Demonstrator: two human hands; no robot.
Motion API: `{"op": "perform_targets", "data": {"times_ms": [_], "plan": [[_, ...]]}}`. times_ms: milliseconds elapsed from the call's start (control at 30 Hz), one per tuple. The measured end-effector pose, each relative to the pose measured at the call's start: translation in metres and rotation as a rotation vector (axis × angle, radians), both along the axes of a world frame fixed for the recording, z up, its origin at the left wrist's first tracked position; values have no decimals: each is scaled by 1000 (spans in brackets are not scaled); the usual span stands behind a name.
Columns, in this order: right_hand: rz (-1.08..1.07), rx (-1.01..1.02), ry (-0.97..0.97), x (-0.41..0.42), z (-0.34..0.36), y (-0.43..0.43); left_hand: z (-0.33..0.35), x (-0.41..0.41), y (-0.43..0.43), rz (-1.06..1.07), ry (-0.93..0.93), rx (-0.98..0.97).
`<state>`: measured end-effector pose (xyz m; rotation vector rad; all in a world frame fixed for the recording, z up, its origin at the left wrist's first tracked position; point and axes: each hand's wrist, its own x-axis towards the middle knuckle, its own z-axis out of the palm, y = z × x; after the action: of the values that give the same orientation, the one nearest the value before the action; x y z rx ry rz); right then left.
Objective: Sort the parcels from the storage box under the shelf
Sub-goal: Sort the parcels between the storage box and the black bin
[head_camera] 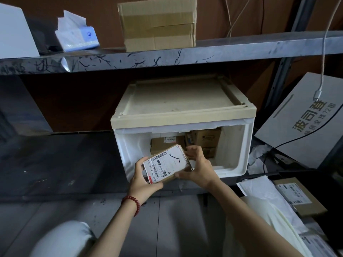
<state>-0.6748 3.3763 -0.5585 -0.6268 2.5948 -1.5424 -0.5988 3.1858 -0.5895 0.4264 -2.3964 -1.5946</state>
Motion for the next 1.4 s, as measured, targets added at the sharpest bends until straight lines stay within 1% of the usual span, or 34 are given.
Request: {"op": "perform_targets", "data": {"times_ms": [100,267,333,433,533,600,667,733,867,1000,1067,1167,1267,1400], "plan": [[-8,-5,11,1,0,-1,-1,-3,-1,13,-42,66],[-4,-8,-22,0,0,-1,0,-4,-1,18,-33,90],[-17,-22,-62,-1,-2,0,2,-4,-1,17,-27,101],[-47,-66,-171,-3,-2,2,6,-3,1,17,-26,126],[-80,-47,-245,-4,-1,1,9,-3,2,65,-61,132],[-81,-23,-277,-4,-1,0,13,-4,3,98,-89,153],[-74,-20,-293,-3,-2,-2,16,-5,3,119,-87,216],[-88,-30,-305,-3,-2,-2,17,-5,4,126,-89,239],[-204,-62,-360,-6,-4,-2,16,-3,7,119,-116,241],[-302,-175,-438,-12,-4,-3,20,-2,6,136,-133,237],[-301,-229,-468,-13,-3,-4,22,-3,6,135,-174,240],[-280,-223,-489,-15,-6,-4,19,-6,5,122,-217,211],[-286,-226,-518,-16,-8,-4,17,-6,5,99,-208,192],[-275,-298,-644,-14,-6,-5,18,-6,7,138,-160,174]]}}
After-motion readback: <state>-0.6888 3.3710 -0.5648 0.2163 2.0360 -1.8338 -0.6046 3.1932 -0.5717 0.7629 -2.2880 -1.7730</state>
